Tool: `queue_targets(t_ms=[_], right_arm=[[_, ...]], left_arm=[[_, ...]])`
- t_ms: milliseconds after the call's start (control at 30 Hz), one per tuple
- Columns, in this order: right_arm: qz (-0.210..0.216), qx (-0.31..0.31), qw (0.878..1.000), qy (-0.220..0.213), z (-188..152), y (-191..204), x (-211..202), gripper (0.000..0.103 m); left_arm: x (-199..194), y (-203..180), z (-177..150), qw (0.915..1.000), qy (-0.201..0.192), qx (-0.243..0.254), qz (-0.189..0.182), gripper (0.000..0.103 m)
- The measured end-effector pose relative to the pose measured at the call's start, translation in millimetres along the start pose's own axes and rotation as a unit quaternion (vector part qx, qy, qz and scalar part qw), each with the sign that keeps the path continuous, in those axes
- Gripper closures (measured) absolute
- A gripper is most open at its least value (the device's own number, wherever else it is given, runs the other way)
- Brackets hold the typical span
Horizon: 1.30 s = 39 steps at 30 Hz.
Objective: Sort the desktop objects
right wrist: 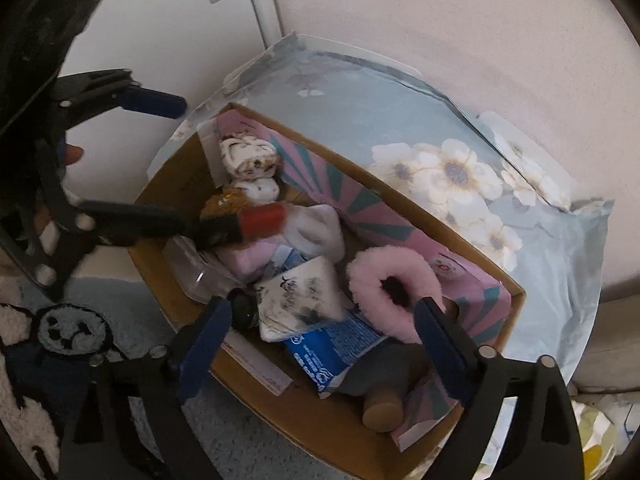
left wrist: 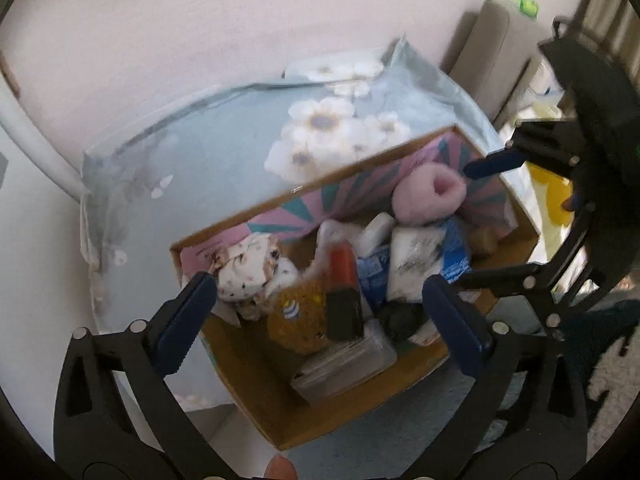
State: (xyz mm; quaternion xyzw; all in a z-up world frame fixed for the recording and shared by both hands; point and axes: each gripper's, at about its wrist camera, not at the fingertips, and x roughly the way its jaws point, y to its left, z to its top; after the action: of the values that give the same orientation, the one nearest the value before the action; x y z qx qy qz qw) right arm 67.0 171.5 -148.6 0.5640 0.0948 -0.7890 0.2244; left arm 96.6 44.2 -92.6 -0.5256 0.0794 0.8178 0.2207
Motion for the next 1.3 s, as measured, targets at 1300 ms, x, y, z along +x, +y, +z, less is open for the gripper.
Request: queue_targets(t_ms=[1300], right_arm=[[-0.107,0.205,0.972,-0.053,41.8,-53.5,-35.4,0.001]], left_arm=[[-43.1,58.3,61.5,0.9722,-0.091,-0.19,0.102,0.0]])
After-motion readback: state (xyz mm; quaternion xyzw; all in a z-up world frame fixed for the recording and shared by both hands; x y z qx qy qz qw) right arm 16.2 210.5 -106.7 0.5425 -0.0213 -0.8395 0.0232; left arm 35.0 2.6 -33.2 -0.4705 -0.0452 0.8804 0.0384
